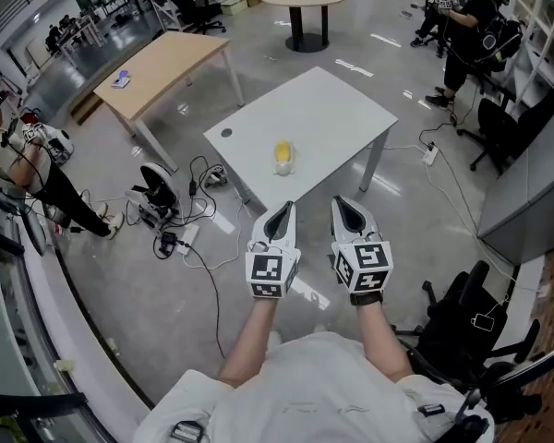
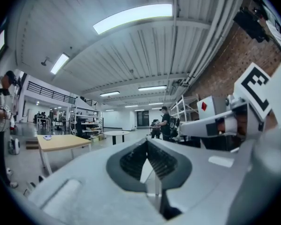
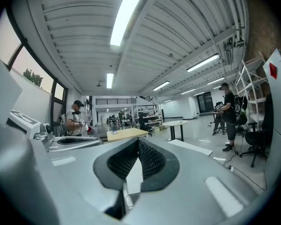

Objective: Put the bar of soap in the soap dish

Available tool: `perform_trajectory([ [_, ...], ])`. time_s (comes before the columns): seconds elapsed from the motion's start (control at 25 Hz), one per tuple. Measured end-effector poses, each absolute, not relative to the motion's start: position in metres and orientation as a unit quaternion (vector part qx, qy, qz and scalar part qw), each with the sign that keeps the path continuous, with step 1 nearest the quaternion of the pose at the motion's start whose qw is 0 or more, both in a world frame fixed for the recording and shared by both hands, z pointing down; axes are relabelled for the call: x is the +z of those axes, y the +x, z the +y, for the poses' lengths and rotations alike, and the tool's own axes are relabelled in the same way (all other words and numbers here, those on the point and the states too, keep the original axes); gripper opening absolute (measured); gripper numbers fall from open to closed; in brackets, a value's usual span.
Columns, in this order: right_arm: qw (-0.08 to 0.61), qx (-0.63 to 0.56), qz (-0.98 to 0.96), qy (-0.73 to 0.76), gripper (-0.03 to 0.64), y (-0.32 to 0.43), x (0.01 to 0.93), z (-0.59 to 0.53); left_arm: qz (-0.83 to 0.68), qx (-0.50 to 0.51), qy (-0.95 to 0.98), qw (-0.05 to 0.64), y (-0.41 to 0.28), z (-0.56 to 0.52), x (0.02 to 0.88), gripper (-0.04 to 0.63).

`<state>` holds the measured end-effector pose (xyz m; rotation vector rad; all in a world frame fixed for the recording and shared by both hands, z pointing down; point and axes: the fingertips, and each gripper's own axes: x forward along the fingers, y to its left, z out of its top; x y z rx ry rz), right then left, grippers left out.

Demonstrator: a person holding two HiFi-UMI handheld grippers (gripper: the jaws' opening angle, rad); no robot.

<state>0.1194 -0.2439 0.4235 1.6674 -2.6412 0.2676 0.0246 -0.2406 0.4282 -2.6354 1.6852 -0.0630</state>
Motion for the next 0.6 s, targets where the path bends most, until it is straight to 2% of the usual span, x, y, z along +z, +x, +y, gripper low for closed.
perform_trajectory([
  [0.32, -0.011, 0.081, -0.868, 0.491, 0.009, 0.050, 0.389, -0.247, 0.559, -0.008, -0.829, 0.004, -0.016, -0.238, 0.398, 0.003],
  [0.6, 0.016, 0.082, -0.872, 0.483, 0.009, 0.023, 0.395, -0.245, 0.590, 0.017, -0.807, -0.003, -0.060, -0.221, 0.385, 0.003],
])
